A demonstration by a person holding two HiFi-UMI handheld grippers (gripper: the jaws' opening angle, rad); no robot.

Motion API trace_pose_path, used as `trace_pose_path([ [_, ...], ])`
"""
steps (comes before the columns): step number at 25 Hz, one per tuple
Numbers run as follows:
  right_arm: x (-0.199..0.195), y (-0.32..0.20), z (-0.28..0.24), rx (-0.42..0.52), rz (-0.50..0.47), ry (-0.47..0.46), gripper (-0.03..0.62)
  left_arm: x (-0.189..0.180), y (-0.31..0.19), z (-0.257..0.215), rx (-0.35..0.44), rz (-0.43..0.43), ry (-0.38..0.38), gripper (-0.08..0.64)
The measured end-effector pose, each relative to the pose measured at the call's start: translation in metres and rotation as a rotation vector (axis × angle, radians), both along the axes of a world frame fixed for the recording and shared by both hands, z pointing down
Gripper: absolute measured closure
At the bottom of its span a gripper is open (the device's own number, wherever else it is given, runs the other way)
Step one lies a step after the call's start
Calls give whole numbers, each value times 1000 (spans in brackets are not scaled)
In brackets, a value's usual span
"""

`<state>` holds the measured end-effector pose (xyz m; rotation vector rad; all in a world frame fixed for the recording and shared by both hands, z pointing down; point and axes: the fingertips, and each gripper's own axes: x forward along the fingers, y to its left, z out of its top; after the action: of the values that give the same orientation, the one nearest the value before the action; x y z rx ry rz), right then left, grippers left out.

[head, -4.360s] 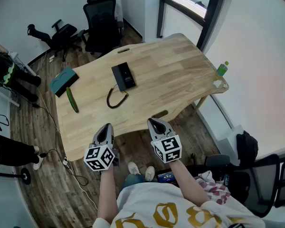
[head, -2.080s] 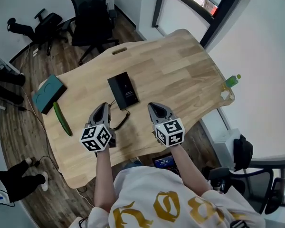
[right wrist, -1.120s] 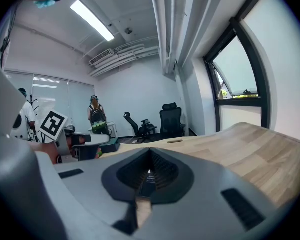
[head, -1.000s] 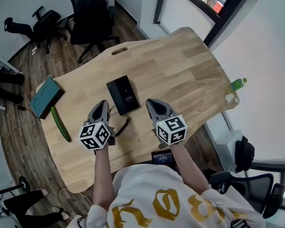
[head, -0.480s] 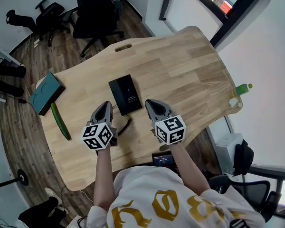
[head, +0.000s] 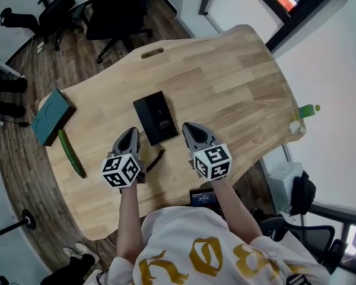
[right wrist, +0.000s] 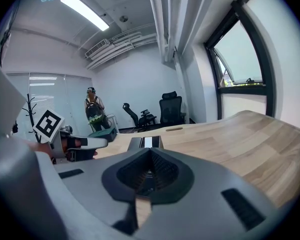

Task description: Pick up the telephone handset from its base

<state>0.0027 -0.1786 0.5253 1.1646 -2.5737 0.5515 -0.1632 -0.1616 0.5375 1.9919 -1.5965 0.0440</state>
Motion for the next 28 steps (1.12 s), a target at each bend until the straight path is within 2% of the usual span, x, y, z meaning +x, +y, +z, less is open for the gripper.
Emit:
trace_pose_path([
  [8,-8,-9,19,-49,-13,15,588,2,-11,21,-27,21,-3,552],
  [15,-16,-19,33,-76,-31,28,588,1,-17,44,-102,23,75,552],
  [21,-23,-27,41,-86,-56,54,588,7,-24,53,-123,43,103,549],
  [23,-23,-27,44,-90,-58,63,588,10,-27,55,-126,56,130,522],
  [25,-23,-29,47,-97,-56,68,588,13,-30,56,-129,67,169,453],
  [28,-21,-29,51,-108,-50,73,588,19,-31,64,-152,84,193,407],
])
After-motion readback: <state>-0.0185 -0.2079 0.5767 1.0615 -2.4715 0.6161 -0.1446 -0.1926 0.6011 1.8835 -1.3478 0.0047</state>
